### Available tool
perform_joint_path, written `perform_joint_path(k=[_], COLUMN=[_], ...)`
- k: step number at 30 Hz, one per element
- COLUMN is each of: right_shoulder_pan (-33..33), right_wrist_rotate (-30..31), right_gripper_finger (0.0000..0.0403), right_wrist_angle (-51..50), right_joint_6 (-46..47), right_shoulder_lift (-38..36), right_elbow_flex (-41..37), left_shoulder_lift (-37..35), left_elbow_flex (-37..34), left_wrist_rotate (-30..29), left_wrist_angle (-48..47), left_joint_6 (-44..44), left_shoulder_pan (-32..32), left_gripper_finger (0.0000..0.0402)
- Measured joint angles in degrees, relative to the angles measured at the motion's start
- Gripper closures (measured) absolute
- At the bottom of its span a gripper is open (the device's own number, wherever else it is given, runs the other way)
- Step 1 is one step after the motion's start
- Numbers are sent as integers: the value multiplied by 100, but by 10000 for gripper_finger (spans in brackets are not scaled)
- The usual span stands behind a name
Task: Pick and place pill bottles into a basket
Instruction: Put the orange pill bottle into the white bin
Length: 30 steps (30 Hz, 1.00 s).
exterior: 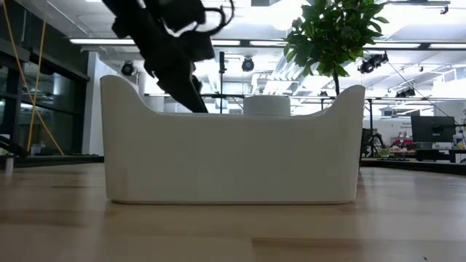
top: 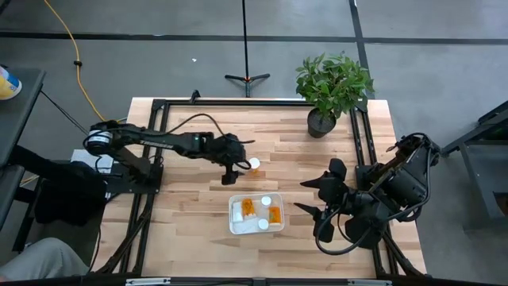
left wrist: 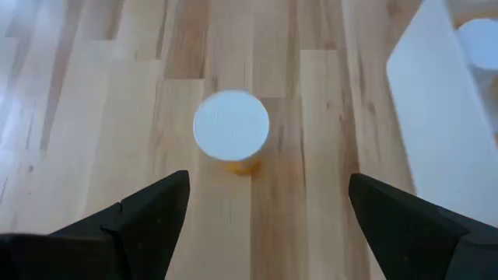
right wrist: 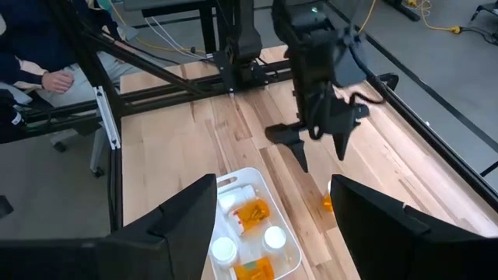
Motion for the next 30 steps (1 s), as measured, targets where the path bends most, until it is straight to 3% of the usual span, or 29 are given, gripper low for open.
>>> perform_joint_path(k=[6,14,30], right_shoulder_pan=[0,0,0], right_wrist_rotate=[-20,-26,-89], right_gripper_finger=[160,160,160], right_wrist_angle=[-3,-16,-43], right_joint_6=[-7,-29,-31], right_shoulder_lift=[0,0,2], right_elbow_flex=[0,0,0], left_shoulder_lift=[370,613,1042], left_elbow_flex=[369,749,911], left_wrist_rotate=[-20,-466,-153], left_wrist_angle=[-315,-316,-454], left_joint_6=[256,780,831], left_shoulder_pan=[0,45,225], left_gripper_finger=[18,19,19])
